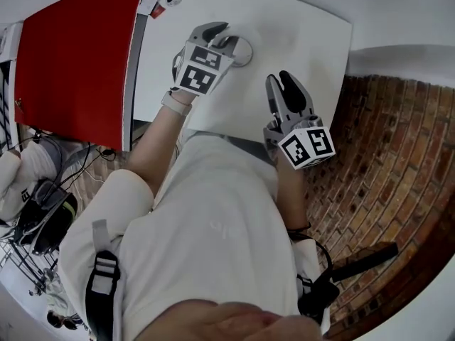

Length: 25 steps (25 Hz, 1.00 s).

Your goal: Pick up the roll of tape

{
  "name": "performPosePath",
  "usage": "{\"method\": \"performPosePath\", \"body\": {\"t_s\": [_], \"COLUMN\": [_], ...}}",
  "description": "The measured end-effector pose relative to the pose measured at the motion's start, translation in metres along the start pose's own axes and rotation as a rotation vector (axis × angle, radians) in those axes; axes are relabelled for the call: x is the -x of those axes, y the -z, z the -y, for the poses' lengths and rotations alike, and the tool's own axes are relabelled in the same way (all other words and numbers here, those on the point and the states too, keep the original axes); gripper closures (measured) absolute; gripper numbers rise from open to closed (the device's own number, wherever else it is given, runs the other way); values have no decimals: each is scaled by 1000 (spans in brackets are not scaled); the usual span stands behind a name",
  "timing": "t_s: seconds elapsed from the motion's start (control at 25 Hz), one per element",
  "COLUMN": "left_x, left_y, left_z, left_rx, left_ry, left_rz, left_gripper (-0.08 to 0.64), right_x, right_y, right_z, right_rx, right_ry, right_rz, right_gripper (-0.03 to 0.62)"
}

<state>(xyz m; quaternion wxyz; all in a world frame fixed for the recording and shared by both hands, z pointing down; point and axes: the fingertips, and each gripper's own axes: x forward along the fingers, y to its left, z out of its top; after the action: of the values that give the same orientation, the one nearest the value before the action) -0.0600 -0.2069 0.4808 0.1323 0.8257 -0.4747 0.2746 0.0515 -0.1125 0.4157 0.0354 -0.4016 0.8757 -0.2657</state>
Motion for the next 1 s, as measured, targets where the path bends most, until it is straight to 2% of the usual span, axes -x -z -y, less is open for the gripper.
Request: {"method": "performPosePath", "body": {"t_s": [0.24,0.4,1.0], "left_x": [30,50,115], "left_y": [-14,-22,-68], "left_z": [1,12,16], "left_rx": [53,84,122], "left_ry": [-4,29,28], "left_rz": [43,38,184], "left_gripper": [446,446,446], "right_x": [-6,-5,0], "right_y": [-17,-29,-83], "right_z": [-10,-12,-32], "right_rx": [30,49,111], "right_ry": [-27,-31,-46], "right_rz": [23,45,130], "right_gripper": [471,471,471]}}
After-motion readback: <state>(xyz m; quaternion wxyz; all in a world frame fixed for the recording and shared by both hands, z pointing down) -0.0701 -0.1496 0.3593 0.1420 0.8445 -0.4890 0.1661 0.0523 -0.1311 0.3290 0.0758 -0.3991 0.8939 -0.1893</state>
